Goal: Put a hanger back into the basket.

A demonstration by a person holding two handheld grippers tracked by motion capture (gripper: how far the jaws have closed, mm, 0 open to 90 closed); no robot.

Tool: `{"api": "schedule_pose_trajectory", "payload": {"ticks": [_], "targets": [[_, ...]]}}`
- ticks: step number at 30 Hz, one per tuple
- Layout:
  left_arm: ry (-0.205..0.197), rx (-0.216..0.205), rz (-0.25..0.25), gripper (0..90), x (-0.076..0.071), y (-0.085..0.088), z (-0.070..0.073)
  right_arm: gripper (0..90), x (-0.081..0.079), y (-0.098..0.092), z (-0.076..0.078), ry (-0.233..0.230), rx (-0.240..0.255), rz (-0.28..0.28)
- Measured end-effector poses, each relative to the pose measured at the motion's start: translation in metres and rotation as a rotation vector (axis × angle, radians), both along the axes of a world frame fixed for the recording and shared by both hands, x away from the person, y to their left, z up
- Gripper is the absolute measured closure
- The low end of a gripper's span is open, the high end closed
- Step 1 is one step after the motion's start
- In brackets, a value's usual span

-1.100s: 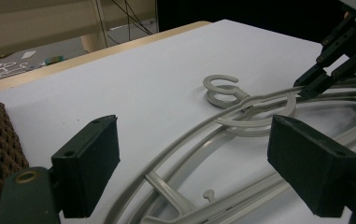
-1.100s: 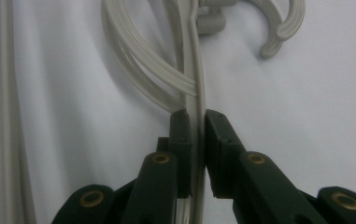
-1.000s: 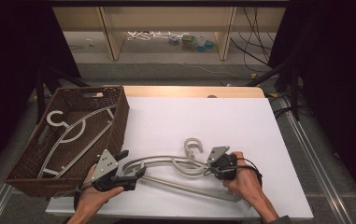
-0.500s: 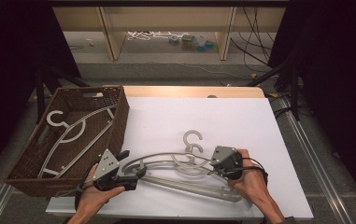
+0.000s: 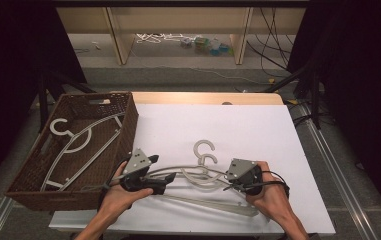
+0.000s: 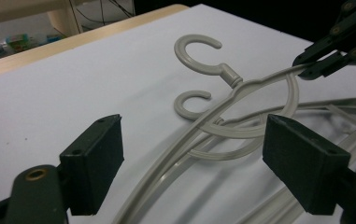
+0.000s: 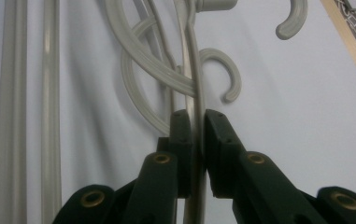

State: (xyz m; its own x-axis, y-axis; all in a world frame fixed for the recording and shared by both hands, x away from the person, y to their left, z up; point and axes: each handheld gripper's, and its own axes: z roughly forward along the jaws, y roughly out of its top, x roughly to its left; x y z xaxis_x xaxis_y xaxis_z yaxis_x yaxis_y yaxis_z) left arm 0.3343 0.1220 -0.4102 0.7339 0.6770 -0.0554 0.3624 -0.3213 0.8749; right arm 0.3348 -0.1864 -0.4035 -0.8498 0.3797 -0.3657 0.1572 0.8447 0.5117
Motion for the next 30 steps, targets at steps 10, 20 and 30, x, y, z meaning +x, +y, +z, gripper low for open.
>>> {"api": "schedule_pose_trajectory", "payload": {"ticks": [10, 20, 30], "targets": [[-0.006, 0.121, -0.072, 22.3, 0.029, -0.038, 0.003, 82.5, -0.006, 0.0, 0.008, -0.021, 0.001, 0.02], [0.016, 0.196, -0.129, 28.5, 0.032, -0.051, -0.001, 82.5, -0.008, 0.004, 0.011, -0.028, 0.005, 0.043], [0.027, 0.272, -0.207, 45.9, 0.033, -0.062, -0.01, 82.5, -0.009, 0.006, 0.01, -0.036, -0.013, 0.045]]}}
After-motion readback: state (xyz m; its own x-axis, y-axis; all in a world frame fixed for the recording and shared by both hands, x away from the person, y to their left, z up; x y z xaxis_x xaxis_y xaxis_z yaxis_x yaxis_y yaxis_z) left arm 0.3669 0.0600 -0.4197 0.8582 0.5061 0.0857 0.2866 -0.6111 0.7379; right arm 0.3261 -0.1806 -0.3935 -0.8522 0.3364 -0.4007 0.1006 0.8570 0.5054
